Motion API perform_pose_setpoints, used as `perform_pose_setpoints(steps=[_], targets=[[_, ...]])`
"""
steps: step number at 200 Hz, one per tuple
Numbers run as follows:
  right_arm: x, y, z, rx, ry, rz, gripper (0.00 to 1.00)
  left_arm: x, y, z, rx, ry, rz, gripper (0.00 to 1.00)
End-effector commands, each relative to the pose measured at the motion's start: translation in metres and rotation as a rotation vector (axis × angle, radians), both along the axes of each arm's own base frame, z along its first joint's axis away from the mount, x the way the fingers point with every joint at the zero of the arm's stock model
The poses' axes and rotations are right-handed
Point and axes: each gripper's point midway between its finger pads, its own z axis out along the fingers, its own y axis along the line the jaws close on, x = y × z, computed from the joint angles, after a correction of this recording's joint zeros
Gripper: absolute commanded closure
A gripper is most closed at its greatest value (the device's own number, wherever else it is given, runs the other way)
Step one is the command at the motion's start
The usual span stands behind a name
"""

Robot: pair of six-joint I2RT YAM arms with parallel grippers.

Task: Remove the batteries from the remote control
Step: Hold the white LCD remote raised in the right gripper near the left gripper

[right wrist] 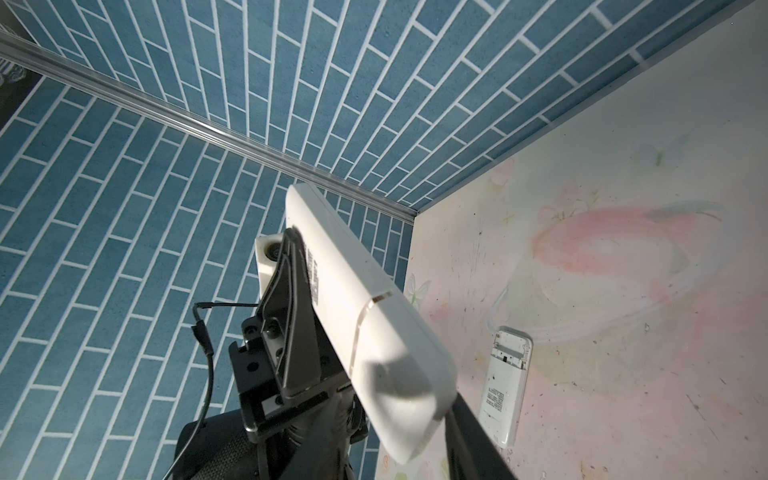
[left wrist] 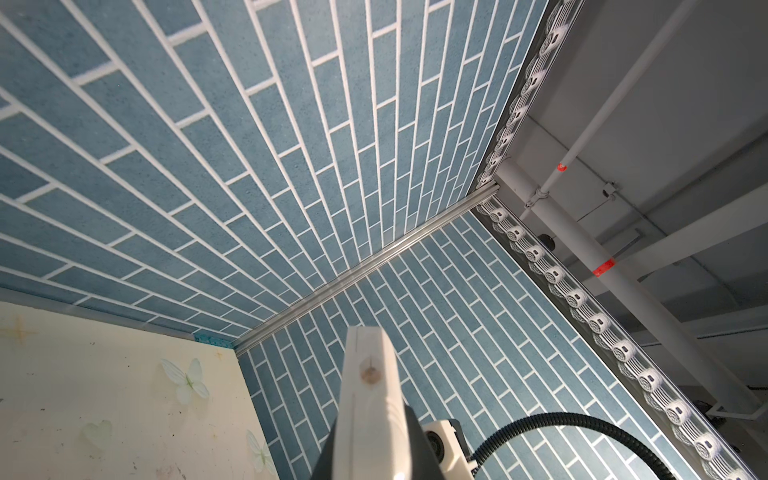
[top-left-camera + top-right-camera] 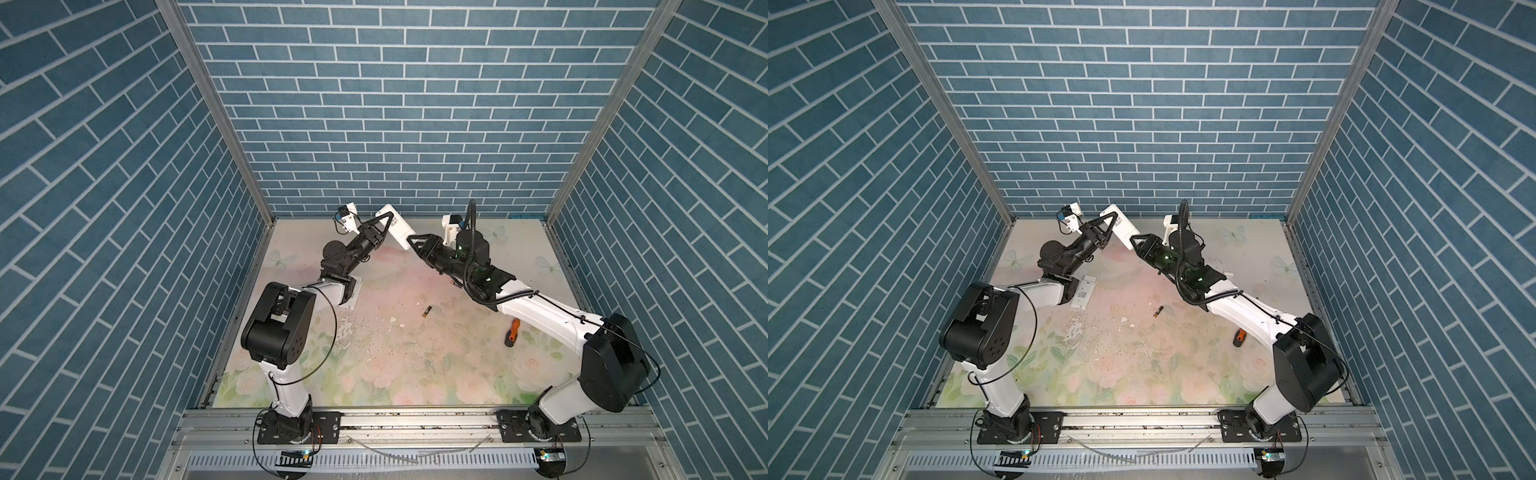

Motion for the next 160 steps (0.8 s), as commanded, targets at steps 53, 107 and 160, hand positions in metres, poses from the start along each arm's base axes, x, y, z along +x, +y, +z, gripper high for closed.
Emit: perform_pose_setpoints(steps=[53, 107, 160], targets=[[-0.009, -0.002, 0.02, 0.064, -0.033, 0.014, 0.67, 0.004, 0.003, 0.008, 0.024, -0.051, 0.006, 1.0], [-0.01, 0.001, 0.027, 0.086, -0.051, 0.032, 0.68, 0.003, 0.003, 0.003, 0.026, -0.041, 0.004, 1.0], [-0.012, 0.005, 0.036, 0.11, -0.072, 0.053, 0.68, 0.003, 0.003, 0.001, 0.018, -0.038, 0.005, 1.0]])
